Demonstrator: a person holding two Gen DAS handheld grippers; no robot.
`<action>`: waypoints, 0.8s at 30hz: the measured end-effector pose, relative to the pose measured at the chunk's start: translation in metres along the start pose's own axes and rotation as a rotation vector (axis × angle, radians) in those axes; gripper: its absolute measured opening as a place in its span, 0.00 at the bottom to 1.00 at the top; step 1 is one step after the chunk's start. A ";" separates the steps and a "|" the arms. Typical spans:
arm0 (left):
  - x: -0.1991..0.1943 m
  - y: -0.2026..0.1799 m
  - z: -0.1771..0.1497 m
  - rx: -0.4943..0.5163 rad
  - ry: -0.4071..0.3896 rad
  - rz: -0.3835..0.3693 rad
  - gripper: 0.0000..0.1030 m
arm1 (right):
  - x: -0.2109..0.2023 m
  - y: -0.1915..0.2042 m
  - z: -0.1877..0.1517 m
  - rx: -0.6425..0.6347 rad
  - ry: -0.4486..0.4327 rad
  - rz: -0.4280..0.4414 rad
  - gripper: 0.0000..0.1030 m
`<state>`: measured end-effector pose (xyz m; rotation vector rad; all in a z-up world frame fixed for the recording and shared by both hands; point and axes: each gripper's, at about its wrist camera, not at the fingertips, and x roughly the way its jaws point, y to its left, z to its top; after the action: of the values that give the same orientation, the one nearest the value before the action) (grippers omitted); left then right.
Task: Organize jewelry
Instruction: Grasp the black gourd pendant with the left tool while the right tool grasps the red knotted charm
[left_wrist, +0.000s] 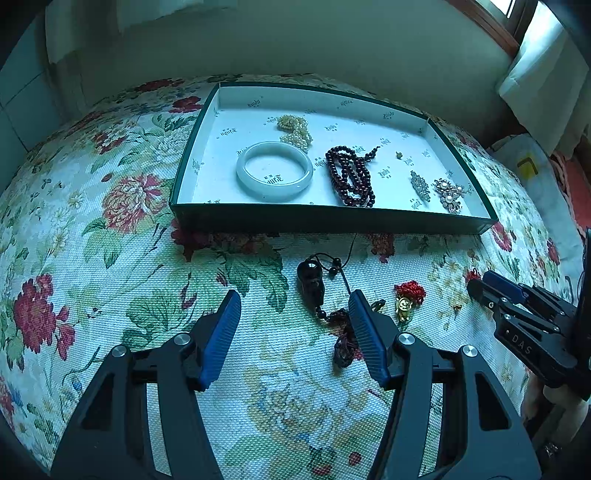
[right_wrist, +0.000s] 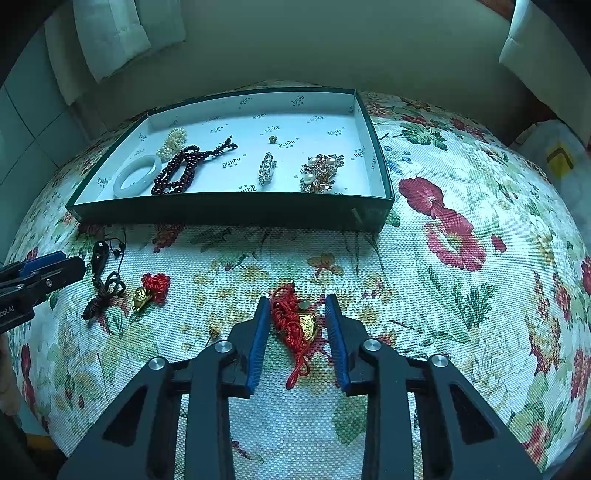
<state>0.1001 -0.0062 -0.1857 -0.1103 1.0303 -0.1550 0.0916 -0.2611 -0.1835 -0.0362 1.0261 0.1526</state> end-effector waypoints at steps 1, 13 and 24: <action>0.000 0.000 0.000 0.001 0.001 0.000 0.58 | 0.000 0.000 0.000 0.000 -0.001 0.005 0.24; 0.007 -0.008 0.004 0.012 0.001 -0.012 0.58 | -0.007 -0.001 -0.001 0.008 -0.017 0.014 0.19; 0.025 -0.012 0.009 0.025 0.015 -0.008 0.35 | -0.004 -0.002 -0.003 0.013 -0.013 0.024 0.19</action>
<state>0.1197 -0.0227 -0.1999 -0.0908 1.0426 -0.1764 0.0875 -0.2636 -0.1814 -0.0106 1.0146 0.1679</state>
